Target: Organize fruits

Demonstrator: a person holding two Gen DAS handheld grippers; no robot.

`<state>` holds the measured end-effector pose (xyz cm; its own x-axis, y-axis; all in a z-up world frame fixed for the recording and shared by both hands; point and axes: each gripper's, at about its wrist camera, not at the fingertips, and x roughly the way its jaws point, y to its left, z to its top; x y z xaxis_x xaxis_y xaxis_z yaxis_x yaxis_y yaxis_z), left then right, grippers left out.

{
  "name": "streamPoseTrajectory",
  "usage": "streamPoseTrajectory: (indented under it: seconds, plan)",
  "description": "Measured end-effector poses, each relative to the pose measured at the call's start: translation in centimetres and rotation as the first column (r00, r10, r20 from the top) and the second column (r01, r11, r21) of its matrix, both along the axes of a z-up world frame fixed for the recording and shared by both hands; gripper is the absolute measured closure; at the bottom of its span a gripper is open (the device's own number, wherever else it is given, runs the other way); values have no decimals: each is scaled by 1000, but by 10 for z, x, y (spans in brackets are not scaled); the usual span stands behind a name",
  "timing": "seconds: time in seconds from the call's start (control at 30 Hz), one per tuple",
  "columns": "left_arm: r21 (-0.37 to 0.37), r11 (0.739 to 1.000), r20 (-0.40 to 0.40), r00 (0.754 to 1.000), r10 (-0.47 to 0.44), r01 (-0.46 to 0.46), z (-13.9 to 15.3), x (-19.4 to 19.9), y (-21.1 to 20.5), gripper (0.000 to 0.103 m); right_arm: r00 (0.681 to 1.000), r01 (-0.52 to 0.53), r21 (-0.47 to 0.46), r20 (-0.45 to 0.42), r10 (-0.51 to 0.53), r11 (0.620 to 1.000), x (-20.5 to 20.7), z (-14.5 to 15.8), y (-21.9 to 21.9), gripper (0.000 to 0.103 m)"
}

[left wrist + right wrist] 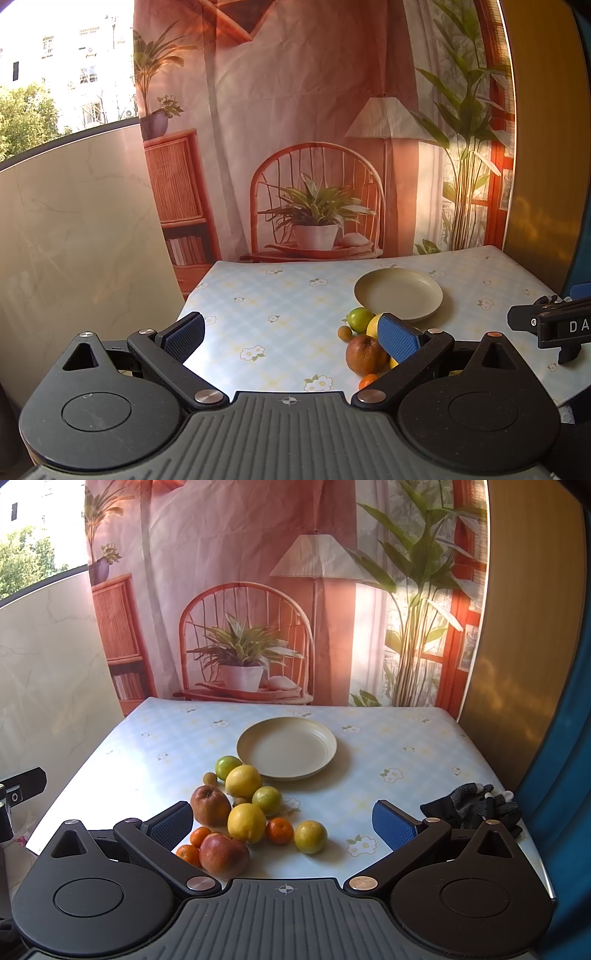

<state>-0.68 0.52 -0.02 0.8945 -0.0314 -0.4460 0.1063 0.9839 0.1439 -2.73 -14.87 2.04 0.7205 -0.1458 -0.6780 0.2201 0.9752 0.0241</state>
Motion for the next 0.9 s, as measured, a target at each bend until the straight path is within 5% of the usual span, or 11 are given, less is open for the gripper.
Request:
streamPoseTrajectory:
  seconds: [0.9]
  plan:
    - [-1, 1000, 8, 1000, -2, 2, 3, -1, 1, 2, 1000, 4, -22, 12, -4, 1000, 1, 5, -1, 0]
